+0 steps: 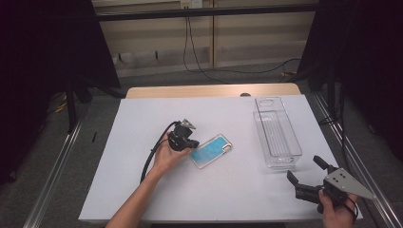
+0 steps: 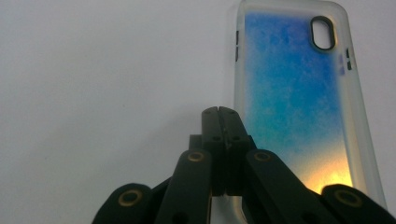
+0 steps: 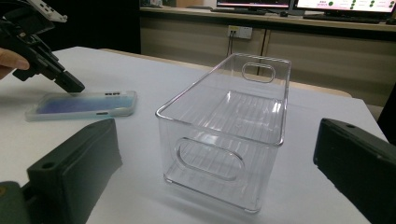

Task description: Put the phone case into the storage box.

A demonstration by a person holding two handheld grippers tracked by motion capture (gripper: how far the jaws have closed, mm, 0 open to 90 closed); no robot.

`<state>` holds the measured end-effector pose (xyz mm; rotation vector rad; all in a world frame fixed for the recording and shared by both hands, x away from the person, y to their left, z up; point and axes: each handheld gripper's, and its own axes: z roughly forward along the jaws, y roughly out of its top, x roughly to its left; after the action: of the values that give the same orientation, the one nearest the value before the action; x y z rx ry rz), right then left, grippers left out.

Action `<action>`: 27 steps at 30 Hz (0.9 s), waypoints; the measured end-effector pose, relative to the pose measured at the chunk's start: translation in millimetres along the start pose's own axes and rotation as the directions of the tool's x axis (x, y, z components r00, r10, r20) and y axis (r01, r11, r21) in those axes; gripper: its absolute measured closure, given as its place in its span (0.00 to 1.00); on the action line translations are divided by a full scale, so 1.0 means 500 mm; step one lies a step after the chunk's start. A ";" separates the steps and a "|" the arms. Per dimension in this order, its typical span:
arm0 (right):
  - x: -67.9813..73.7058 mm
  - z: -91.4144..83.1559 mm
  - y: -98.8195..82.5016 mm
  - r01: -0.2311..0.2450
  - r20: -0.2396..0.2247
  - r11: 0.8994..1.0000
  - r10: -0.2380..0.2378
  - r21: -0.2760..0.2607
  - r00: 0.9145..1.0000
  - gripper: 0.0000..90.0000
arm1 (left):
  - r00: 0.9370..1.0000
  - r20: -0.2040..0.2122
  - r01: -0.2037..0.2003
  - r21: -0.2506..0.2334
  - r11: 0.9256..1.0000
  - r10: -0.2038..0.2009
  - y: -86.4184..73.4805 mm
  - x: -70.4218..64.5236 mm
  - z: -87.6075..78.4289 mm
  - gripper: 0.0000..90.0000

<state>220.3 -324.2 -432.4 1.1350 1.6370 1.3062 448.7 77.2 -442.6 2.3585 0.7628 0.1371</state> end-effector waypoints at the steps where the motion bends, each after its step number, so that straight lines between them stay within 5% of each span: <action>1: 0.000 0.001 0.000 0.001 0.000 1.000 -0.001 0.001 1.000 0.00 | 1.000 0.007 0.003 0.001 1.000 -0.003 -0.002 -0.001 -0.001 1.00; 16: 0.001 -0.001 0.000 -0.001 -0.003 1.000 0.001 -0.002 1.000 0.00 | 1.000 0.020 0.017 -0.016 1.000 -0.017 -0.017 -0.012 -0.011 1.00; 27: 0.002 -0.001 0.000 0.001 -0.003 1.000 -0.001 -0.002 1.000 0.00 | 1.000 0.008 0.028 -0.130 0.991 -0.027 -0.017 -0.001 -0.052 0.84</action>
<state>219.8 -323.4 -432.2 1.1308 1.6382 1.3095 436.6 96.6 -427.3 2.2231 0.7599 0.1633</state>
